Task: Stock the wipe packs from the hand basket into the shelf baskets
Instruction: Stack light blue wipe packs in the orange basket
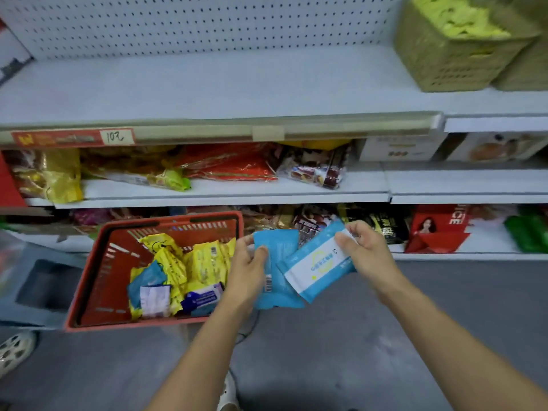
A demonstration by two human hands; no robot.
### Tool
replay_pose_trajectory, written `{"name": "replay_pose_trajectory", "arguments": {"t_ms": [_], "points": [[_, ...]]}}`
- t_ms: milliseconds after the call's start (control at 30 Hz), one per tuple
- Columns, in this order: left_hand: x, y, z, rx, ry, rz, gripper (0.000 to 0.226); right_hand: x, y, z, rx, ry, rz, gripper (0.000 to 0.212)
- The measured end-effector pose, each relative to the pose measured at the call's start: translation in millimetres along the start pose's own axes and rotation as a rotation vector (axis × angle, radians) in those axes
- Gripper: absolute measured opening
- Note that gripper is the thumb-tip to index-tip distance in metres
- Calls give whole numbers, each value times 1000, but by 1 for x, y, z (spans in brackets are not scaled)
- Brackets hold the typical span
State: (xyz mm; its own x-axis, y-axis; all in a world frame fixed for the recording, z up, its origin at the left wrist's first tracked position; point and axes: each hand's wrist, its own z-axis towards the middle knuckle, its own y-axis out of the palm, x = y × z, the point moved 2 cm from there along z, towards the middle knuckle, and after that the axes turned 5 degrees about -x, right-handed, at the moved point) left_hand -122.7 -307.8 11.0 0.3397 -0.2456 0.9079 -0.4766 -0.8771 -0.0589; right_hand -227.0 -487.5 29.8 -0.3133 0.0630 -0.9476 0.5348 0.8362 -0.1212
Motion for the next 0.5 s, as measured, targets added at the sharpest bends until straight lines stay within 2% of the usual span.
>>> {"name": "replay_pose_trajectory", "arguments": {"t_ms": [133, 233, 333, 500], "points": [[21, 102, -45, -165, -82, -225, 14, -17, -102, -31, 80, -40, -19, 10], [41, 166, -68, -312, -83, -205, 40, -26, -167, -45, 155, -61, 3, 12], [68, 215, -74, -307, -1, -103, 40, -32, -217, -50, 205, -81, 49, 16], [113, 276, -64, -321, 133, -33, 32, -48, -285, -39, 226, -96, 176, 9]]}}
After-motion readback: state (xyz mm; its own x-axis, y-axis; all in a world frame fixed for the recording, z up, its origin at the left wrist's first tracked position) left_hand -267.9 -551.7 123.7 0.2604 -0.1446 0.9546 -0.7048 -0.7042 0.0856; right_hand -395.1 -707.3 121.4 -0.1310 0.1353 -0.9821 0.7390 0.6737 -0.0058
